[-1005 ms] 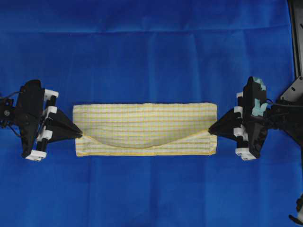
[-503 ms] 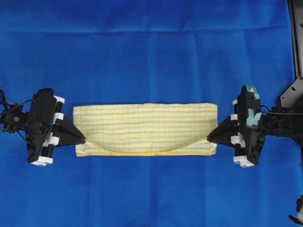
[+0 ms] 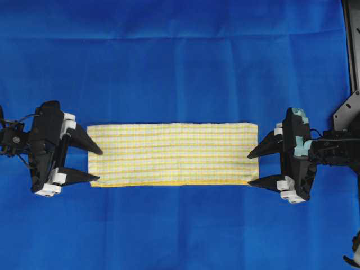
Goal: Fold the yellow towel.
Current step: 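Open both grippers to release the folded edge, then grasp the folded towel's left and right ends with both grippers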
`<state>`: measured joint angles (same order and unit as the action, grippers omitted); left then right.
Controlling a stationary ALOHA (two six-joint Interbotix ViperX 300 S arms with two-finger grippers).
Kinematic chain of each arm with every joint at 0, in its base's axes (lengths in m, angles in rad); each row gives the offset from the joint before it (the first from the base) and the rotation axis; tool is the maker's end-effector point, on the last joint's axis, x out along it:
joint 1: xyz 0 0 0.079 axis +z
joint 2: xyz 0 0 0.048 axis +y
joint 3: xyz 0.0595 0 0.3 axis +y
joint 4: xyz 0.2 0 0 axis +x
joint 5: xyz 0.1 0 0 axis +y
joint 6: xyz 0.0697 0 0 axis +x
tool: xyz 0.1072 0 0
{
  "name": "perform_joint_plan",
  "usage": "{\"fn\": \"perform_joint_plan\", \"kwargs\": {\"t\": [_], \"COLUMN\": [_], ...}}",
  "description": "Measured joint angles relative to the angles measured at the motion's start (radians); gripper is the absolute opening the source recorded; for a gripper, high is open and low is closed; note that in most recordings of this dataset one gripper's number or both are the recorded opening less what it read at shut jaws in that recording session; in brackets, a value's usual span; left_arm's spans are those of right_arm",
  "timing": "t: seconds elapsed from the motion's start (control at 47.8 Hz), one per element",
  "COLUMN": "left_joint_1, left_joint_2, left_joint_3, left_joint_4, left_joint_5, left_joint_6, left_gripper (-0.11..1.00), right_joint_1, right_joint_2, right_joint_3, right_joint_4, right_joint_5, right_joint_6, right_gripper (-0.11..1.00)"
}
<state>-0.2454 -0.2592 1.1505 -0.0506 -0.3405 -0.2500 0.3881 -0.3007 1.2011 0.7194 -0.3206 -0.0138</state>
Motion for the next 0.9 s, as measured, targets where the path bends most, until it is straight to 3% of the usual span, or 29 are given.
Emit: {"fn": "perform_joint_plan", "kwargs": {"t": [0.126, 0.251, 0.545, 0.901], "left_joint_1": [0.018, 0.077, 0.213, 0.25], "left_joint_2": [-0.037, -0.057, -0.048, 0.072], "left_joint_3": [0.011, 0.011, 0.005, -0.011], "left_joint_4": [0.0, 0.0, 0.002, 0.003], "left_joint_5": [0.002, 0.008, 0.057, 0.044], "left_joint_6": [0.006, 0.008, 0.043, 0.089], "left_gripper": [0.74, 0.69, 0.69, 0.69], "right_joint_1": [-0.038, -0.12, -0.316, -0.365], "right_joint_2": [-0.038, -0.08, -0.089, 0.029], "right_joint_3": [0.009, 0.028, 0.032, 0.021], "right_joint_4": [0.0, 0.0, 0.0, 0.0], "right_joint_5": [-0.014, -0.014, 0.043, 0.054], "right_joint_6": [-0.037, -0.078, -0.143, -0.146], "right_gripper": [0.74, 0.75, 0.75, 0.74]}}
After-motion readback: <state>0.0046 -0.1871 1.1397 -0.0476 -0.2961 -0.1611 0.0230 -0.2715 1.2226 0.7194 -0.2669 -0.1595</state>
